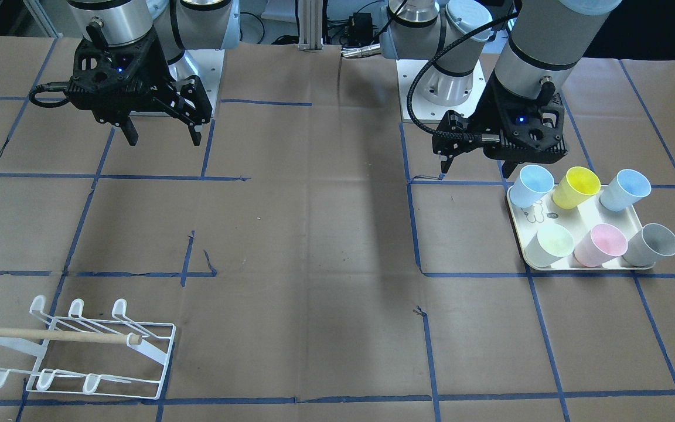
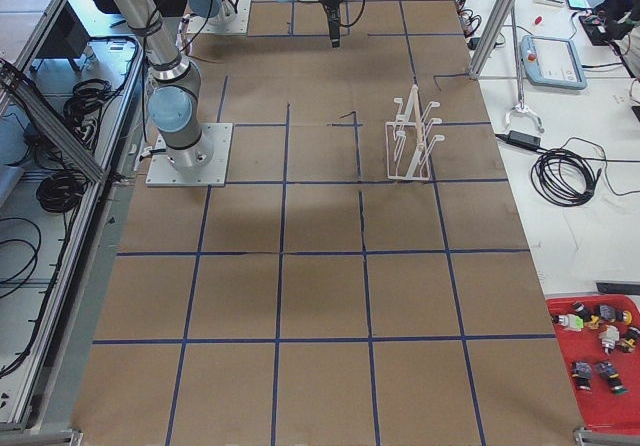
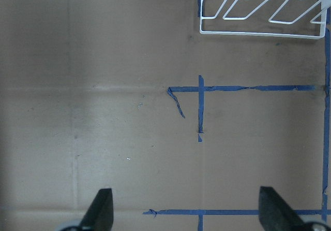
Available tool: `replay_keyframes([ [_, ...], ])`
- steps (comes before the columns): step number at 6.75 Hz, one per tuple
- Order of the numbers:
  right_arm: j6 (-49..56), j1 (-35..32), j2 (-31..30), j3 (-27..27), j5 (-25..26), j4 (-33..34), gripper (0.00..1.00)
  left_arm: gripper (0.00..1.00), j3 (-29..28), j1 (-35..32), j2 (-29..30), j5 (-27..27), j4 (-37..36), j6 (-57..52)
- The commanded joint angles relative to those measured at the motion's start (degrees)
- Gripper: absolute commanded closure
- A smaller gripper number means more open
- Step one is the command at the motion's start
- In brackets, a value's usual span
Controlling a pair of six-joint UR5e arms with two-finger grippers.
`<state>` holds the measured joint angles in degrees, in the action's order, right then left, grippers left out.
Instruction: Transfer IKEA cup to right arm and place on rack
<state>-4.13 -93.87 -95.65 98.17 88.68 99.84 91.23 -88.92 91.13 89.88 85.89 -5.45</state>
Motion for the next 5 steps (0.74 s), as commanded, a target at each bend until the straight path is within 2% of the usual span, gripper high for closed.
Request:
replay_keyframes([
  [1, 0.0, 0.0, 0.02, 0.09, 0.0, -0.09, 0.0, 0.0, 1.57, -0.03, -1.21, -0.05, -0.19, -0.09],
  [4, 0.0, 0.0, 0.02, 0.0, 0.0, 0.0, 0.0, 0.0, 0.97, 0.67, -0.43, 0.3, -0.28, -2.87],
  [5, 0.0, 0.0, 0.02, 0.0, 0.0, 0.0, 0.0, 0.0, 1.58, 5.11, -1.13, 1.17, -0.28, -7.43],
])
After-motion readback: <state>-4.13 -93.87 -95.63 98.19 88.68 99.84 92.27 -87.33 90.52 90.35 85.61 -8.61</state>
